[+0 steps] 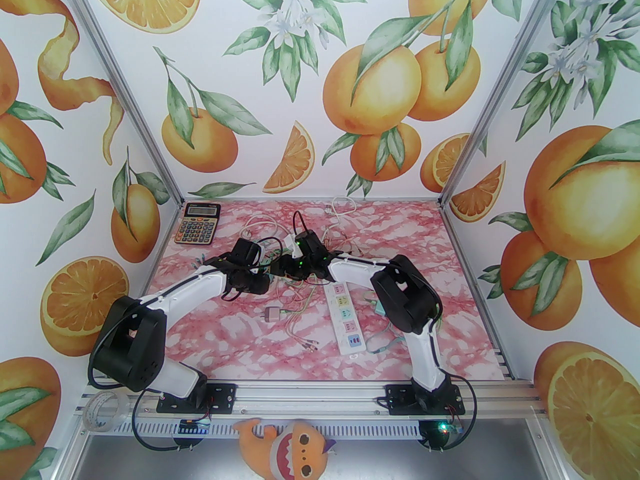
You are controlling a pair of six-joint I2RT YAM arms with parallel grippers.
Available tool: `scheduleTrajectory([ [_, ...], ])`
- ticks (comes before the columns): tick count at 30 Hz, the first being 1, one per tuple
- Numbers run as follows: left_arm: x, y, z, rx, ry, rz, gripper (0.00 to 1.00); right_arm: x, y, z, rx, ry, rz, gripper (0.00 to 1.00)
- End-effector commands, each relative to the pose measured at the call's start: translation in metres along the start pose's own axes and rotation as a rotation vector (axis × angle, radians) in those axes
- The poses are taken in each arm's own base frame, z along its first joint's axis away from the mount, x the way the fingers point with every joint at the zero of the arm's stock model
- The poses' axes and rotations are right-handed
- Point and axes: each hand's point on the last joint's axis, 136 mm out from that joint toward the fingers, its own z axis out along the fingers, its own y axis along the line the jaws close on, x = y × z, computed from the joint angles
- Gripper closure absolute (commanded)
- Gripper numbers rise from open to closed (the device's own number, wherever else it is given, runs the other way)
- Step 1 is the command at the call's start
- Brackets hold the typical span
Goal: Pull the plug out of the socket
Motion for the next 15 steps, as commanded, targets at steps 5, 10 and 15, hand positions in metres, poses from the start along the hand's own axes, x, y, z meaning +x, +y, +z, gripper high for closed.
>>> scheduleTrajectory([
  [5, -0.0206, -0.0223, -0.0109, 0.141, -0.064, -0.072, 0.60, 0.0452, -0.0667, 0.0007, 0.252, 0.116, 0.050, 0.49],
  [10, -0.0230, -0.0243, -0.0116, 0.158, -0.066, -0.101, 0.62, 0.0429, -0.0633, -0.0002, 0.248, 0.115, 0.057, 0.50],
  [15, -0.0196, -0.0252, -0.0101, 0.060, -0.055, -0.029, 0.63, 0.0408, -0.0602, -0.0003, 0.252, 0.112, 0.052, 0.50],
])
